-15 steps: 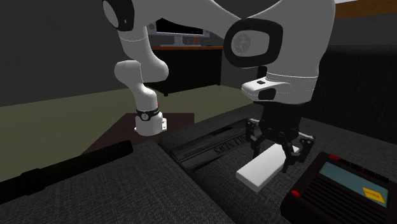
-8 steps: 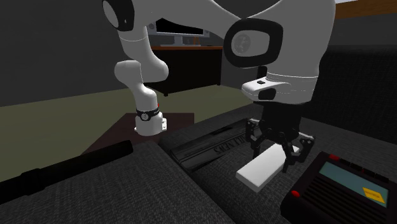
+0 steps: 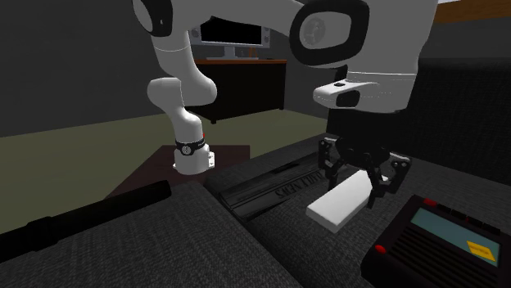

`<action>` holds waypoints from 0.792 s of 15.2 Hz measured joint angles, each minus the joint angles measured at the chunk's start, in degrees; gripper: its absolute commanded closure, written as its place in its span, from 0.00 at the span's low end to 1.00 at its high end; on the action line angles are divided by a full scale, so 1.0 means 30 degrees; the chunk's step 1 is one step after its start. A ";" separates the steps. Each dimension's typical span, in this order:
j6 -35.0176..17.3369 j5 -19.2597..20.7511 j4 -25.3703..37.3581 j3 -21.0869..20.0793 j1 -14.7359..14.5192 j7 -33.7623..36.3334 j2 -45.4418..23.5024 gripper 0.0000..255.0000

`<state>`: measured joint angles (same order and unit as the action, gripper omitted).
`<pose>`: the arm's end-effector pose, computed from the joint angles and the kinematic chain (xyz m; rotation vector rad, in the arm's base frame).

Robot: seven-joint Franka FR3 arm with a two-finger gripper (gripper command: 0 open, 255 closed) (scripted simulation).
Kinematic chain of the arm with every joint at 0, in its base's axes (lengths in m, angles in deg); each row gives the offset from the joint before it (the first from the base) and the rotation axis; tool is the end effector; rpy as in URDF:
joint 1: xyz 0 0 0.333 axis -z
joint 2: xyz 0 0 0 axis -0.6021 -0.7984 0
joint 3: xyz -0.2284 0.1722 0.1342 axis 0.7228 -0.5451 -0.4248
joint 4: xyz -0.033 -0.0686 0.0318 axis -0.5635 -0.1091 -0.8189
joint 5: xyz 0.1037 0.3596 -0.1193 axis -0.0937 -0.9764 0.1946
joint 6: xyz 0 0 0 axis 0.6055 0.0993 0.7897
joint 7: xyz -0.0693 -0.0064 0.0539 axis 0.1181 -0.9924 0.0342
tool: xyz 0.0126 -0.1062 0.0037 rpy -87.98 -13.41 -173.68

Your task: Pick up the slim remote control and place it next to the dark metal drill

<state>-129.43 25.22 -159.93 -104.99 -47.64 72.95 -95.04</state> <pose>0.4876 0.4617 0.3753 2.9288 -1.0918 0.0269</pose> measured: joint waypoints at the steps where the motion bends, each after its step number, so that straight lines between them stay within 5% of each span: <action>1: 0.0197 -0.0049 0.0166 -0.0035 -0.0031 -0.0018 0.0043 1.00; 12: 0.2491 -0.0752 0.1830 -0.0444 0.0040 -0.0554 0.0883 1.00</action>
<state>-121.96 22.97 -154.44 -106.32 -47.52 71.29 -92.39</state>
